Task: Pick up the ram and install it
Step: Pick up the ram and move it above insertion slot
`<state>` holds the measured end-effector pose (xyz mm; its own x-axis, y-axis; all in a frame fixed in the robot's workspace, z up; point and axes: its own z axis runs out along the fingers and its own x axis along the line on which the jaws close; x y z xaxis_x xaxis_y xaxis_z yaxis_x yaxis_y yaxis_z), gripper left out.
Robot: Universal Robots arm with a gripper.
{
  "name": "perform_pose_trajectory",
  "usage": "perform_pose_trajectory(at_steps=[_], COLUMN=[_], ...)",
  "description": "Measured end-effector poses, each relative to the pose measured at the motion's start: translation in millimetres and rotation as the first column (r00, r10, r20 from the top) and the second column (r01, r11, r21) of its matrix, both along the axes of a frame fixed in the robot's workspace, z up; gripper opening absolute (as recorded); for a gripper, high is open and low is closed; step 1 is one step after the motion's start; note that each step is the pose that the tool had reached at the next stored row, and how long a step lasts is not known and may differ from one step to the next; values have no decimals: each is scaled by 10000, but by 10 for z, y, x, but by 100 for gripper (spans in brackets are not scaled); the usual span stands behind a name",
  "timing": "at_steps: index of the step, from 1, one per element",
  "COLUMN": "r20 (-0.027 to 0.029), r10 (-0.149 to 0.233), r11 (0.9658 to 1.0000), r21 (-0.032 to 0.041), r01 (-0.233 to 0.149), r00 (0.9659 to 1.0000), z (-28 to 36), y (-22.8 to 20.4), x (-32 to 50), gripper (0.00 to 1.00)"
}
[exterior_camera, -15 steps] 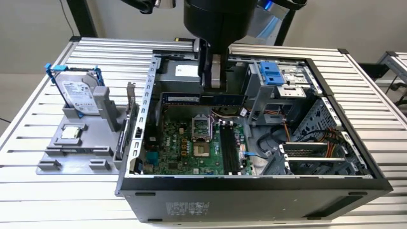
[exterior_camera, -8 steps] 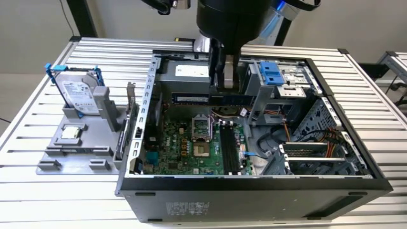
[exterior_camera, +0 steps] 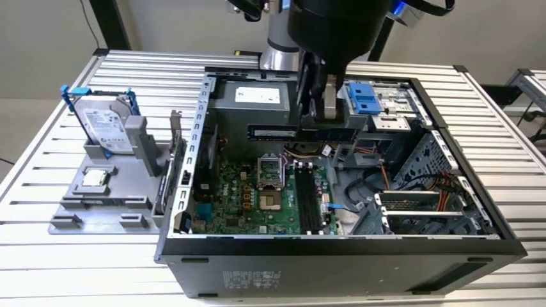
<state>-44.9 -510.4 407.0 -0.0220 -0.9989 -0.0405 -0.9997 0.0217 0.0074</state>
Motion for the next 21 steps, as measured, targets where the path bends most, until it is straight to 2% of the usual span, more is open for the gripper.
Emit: perform_pose_trajectory(at_steps=[21], r20=[0], r10=[1], r11=[10000], r21=[0], r01=[-1], r00=[10000], z=[0], y=[0], x=[363], gripper=[0])
